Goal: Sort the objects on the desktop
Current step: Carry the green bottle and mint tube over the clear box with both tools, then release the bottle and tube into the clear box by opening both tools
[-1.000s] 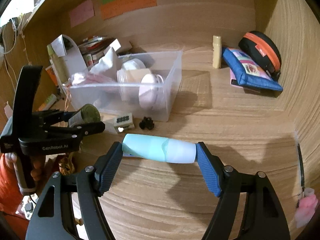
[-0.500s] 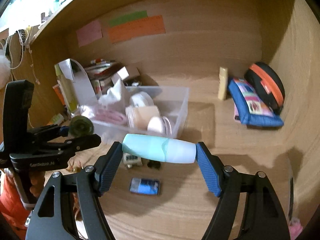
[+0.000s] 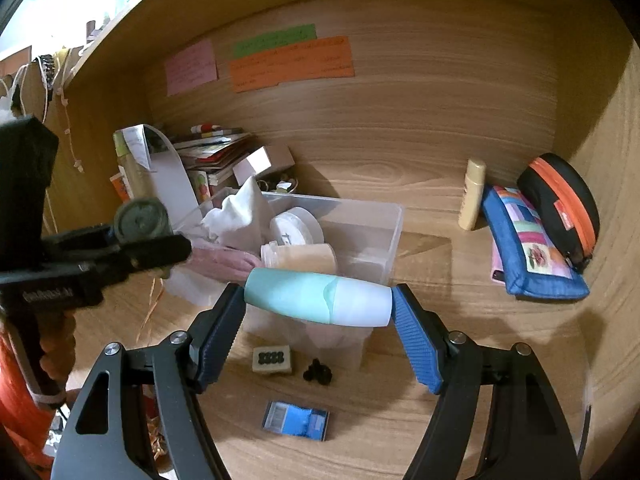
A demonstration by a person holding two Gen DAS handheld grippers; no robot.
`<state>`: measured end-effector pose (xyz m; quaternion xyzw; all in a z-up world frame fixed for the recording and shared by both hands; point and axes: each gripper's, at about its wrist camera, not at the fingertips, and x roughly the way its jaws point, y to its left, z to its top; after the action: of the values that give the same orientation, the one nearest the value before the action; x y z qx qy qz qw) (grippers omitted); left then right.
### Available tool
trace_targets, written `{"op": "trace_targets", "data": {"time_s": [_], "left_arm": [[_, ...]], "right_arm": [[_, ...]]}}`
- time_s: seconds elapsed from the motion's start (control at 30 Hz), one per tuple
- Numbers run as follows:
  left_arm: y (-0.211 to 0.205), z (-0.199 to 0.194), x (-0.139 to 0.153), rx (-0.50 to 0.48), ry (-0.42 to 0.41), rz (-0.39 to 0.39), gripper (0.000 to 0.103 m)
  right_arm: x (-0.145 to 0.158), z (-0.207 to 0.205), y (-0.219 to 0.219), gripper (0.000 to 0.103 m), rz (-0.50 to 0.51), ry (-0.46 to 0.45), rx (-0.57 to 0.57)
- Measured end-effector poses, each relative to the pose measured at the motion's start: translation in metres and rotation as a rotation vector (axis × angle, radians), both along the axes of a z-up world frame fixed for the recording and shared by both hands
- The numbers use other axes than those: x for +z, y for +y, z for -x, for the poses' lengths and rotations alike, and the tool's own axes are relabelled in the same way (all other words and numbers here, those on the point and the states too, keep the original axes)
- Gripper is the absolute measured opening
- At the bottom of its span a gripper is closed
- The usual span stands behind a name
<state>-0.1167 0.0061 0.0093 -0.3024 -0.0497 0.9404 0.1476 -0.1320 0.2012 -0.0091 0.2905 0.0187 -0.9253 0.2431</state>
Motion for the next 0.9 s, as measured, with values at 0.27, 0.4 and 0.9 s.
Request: {"op": "trace_targets", "data": {"time_s": [0.27,0.4,0.9], "left_arm": [[-0.010,0.024,0.013,0.007,0.015,-0.042,0.064],[-0.013,0.040,0.007,0.010,-0.012,-0.067,0.064],[-0.021,0.075,-0.031,0.037,-0.119,-0.079,0.063]], "right_arm": [[-0.002,0.019,-0.010,0.071,-0.006,-0.015,0.019],[-0.006,0.027,-0.020,0.071,-0.030,-0.026,0.043],[-0.029,0.045,-0.044,0.071,-0.084,-0.068,0.103]]}}
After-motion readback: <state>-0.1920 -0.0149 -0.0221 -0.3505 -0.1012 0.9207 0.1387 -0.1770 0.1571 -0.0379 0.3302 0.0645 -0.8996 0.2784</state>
